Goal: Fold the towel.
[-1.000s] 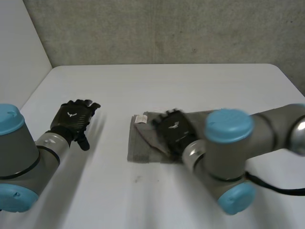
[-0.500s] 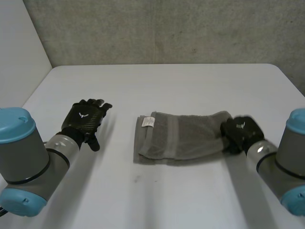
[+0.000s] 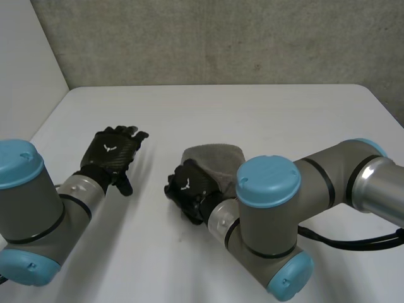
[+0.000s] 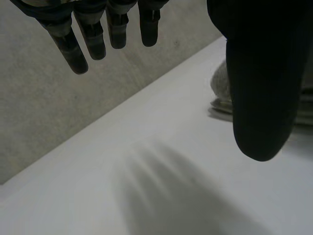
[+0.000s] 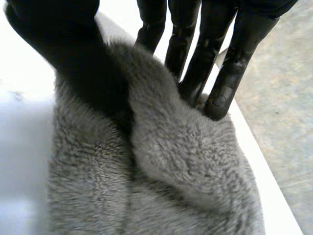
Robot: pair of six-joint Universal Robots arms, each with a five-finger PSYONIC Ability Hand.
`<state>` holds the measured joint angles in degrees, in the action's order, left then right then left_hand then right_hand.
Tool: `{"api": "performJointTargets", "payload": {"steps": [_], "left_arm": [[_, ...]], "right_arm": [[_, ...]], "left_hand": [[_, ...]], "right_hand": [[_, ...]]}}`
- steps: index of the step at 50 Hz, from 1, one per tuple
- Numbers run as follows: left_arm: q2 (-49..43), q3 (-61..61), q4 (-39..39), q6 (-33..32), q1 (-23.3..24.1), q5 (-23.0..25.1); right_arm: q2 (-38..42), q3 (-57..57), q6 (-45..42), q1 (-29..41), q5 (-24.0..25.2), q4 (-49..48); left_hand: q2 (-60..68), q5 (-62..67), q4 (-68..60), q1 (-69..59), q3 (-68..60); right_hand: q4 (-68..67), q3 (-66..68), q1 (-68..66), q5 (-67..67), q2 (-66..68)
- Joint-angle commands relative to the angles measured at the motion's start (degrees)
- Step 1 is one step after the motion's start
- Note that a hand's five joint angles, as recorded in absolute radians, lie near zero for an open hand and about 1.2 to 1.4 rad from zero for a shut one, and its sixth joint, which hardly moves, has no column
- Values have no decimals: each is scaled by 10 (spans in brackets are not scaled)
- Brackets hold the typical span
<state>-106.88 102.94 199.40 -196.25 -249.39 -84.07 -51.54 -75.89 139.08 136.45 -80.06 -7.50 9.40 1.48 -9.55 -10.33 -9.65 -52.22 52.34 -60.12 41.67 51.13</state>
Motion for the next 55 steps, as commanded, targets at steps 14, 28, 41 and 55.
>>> {"api": "performJointTargets", "payload": {"steps": [14, 28, 41, 55], "left_arm": [[-85, -242, -94, 190, 115, -7], [-262, -331, -154, 181, 155, -135], [-212, -270, -162, 166, 159, -137], [10, -281, -176, 170, 111, -138]], "right_arm": [[-166, -95, 361, -176, -20, 7], [-9, 1, 395, -189, 30, 90], [-8, 29, 379, -186, 15, 106], [-237, 0, 371, -206, -112, 84]], "left_hand": [[42, 21, -40, -32, -39], [38, 18, -37, -29, -36], [23, 2, -22, -14, -21], [22, 1, -20, -12, -19]], "right_hand": [[422, -423, 501, -417, -411], [422, -423, 501, -417, -411], [422, -423, 501, -417, -411], [422, -423, 501, -417, -411]]}}
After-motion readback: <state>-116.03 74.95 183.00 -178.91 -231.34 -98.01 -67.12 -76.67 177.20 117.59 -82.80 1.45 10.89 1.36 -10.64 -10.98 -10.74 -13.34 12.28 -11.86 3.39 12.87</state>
